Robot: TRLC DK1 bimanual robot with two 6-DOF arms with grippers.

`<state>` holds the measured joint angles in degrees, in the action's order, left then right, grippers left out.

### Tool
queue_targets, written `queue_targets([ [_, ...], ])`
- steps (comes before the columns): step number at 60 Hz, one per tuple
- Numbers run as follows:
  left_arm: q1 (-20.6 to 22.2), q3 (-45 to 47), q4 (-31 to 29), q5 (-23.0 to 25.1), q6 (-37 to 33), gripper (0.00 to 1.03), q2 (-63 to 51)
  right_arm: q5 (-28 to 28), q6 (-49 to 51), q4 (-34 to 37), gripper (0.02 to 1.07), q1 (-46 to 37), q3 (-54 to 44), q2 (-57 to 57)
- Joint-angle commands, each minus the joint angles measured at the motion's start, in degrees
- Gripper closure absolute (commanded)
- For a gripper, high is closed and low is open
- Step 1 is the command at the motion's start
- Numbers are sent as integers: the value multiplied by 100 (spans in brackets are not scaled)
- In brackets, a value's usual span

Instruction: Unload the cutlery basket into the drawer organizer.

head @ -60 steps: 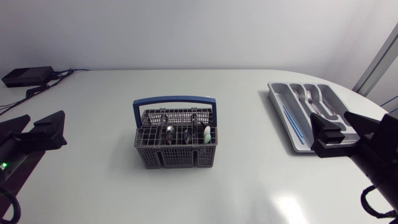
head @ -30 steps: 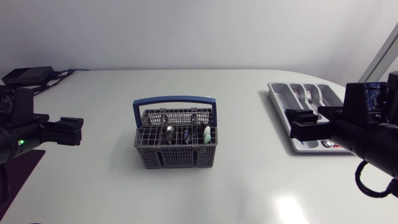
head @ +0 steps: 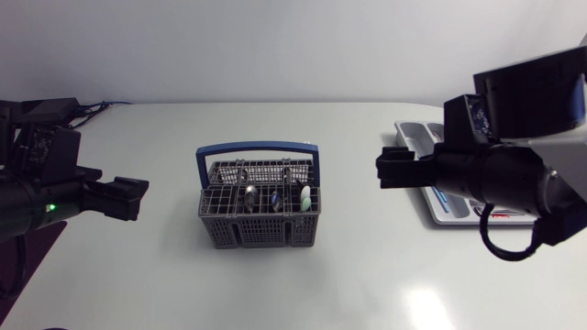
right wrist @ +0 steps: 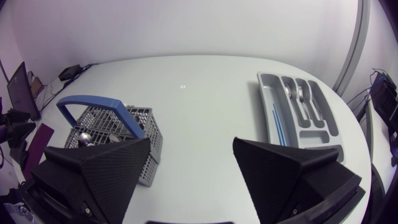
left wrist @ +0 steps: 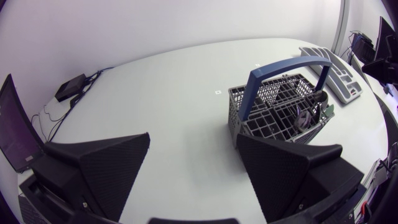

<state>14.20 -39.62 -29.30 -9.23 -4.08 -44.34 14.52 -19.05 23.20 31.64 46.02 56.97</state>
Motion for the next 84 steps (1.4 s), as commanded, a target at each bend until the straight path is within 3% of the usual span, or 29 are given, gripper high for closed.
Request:
queue_targets([
  [1, 101, -81, 21, 36, -146, 5, -101, -46, -266, 150, 6, 123, 267, 297],
  [16, 338, -29, 12, 36, -181, 5, -93, -275, -301, 413, 6, 695, 865, 921],
  [38, 356, -11, 117, 71, -252, 4, -101, -740, -618, 721, 7, 1231, 1726, 1941],
  [43, 356, -2, 135, 132, -252, 4, -84, -1189, -644, 905, 7, 1240, 2034, 2187],
  [48, 347, 15, 135, 370, -260, 5, -75, -1637, -644, 923, 7, 1248, 2218, 2371],
  [71, 101, 173, 232, 1240, -577, 5, -93, -2252, -503, 1424, 12, 1424, 2948, 3233],
  [84, -22, 244, 223, 1671, -761, 5, -93, -2867, 376, 1670, 11, 1415, 3097, 3461],
])
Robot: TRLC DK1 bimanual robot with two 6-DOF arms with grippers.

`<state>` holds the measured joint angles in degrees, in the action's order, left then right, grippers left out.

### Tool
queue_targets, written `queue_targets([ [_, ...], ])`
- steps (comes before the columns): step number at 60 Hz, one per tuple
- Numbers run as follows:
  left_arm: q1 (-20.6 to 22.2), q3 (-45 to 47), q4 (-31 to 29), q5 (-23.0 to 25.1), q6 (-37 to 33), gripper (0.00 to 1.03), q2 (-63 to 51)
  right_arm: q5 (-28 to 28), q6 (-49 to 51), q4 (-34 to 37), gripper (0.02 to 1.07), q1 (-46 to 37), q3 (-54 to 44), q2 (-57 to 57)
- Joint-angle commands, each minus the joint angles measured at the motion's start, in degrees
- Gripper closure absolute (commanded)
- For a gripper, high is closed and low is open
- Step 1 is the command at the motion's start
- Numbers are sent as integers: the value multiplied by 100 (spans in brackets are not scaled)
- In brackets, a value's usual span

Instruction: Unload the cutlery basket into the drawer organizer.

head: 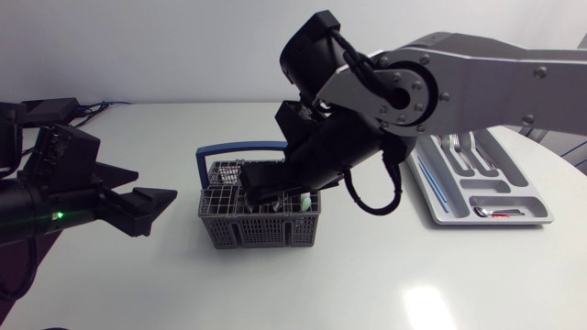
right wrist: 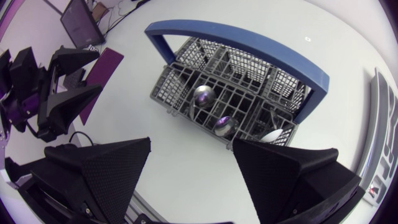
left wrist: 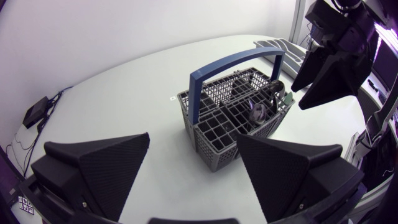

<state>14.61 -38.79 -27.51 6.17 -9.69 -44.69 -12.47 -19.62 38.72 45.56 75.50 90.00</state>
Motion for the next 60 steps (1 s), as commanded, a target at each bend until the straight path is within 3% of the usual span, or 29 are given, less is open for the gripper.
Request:
queue_targets([
  [1, -64, 170, 44, 147, -208, 5, -40, -186, 450, 118, 11, 14, 158, 176],
  [32, -90, 310, 52, 393, -375, 6, 153, 8, 397, 101, 17, 120, 632, 827],
  [42, -81, 337, 114, 420, -367, 8, 153, 113, 380, 83, 24, 190, 808, 985],
  [46, -64, 345, 132, 420, -349, 8, 136, 131, 371, 66, 31, 208, 852, 1055],
  [60, -46, 363, 167, 420, -340, 9, 100, 271, 380, 30, 37, 287, 878, 1161],
])
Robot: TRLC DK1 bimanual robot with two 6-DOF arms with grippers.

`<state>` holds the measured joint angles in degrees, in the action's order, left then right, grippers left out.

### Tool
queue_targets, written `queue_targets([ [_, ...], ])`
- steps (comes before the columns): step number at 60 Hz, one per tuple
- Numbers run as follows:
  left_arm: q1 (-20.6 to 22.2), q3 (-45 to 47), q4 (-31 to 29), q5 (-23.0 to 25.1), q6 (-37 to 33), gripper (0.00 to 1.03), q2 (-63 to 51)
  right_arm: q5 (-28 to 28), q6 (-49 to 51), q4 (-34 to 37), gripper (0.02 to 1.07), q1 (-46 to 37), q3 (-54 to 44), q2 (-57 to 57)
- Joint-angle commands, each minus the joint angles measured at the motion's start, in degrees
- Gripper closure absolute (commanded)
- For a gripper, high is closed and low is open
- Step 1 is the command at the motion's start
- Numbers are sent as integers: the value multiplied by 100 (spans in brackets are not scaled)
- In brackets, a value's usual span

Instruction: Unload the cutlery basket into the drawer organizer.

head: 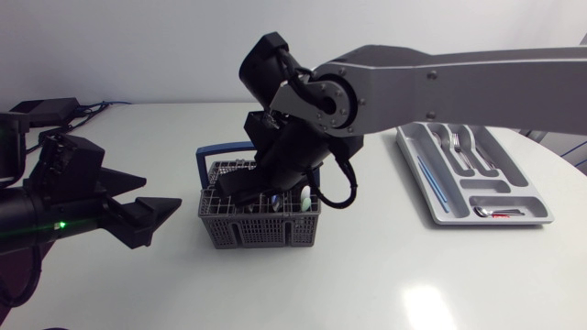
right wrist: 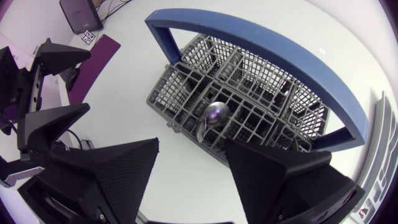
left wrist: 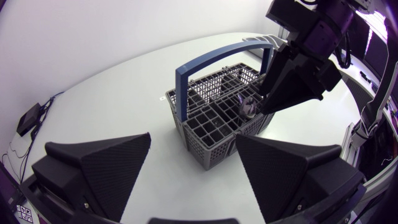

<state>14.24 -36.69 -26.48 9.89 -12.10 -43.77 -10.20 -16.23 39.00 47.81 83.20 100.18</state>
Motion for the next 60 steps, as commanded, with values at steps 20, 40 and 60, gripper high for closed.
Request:
queue_targets([
  [20, 53, 162, 90, 39, -73, 11, -9, 220, 23, -42, 48, 211, 276, 371],
  [40, 176, 153, 90, 39, -47, 12, -44, 387, -12, -183, 63, 273, 197, 485],
  [60, 378, 206, 143, 39, -65, 15, -88, 510, -29, -262, 70, 264, 91, 555],
])
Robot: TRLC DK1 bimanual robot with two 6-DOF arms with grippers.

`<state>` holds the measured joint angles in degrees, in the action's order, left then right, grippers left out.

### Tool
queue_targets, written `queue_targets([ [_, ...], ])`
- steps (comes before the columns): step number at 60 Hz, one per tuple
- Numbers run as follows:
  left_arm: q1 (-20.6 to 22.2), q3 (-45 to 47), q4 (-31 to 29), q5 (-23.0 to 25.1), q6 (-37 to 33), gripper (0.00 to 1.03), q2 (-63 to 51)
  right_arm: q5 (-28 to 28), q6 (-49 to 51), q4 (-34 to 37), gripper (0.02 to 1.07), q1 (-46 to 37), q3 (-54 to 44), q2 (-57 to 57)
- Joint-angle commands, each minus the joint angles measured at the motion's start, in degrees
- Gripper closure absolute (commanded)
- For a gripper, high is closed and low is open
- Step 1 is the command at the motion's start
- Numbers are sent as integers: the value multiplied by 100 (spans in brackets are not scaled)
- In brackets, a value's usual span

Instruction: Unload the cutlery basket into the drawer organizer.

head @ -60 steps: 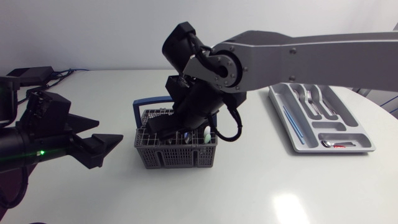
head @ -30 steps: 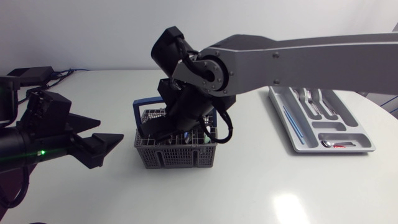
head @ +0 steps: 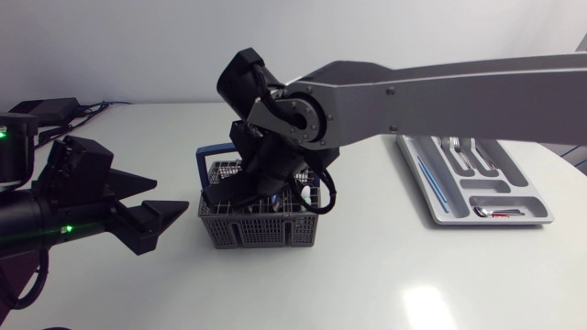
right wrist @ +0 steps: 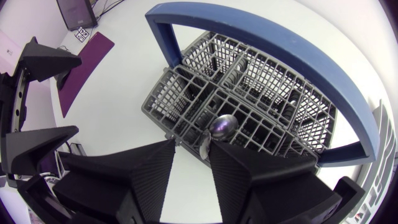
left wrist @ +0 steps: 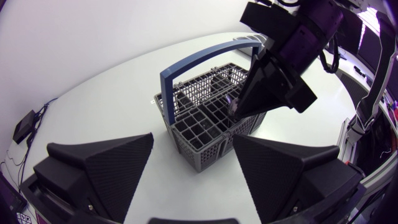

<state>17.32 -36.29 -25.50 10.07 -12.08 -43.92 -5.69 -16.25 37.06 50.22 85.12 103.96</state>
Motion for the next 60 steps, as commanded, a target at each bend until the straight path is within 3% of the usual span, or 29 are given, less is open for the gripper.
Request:
queue_targets([
  [1, 78, 166, 45, 22, -67, 15, -81, 68, -27, -67, 70, 23, -110, 186],
  [14, 157, 193, 71, 22, -93, 16, -143, 77, -36, -94, 70, -29, -163, 247],
  [36, 254, 202, 97, 22, -84, 16, -169, 262, -18, -243, 84, -109, -268, 265],
  [44, 307, 202, 106, 22, -84, 16, -187, 279, 8, -269, 91, -117, -294, 265],
  [47, 316, 210, 124, 22, -84, 16, -196, 323, 96, -348, 101, -109, -303, 265],
  [60, 421, 281, 177, 22, -93, 16, -222, 341, 122, -348, 101, -109, -338, 221],
])
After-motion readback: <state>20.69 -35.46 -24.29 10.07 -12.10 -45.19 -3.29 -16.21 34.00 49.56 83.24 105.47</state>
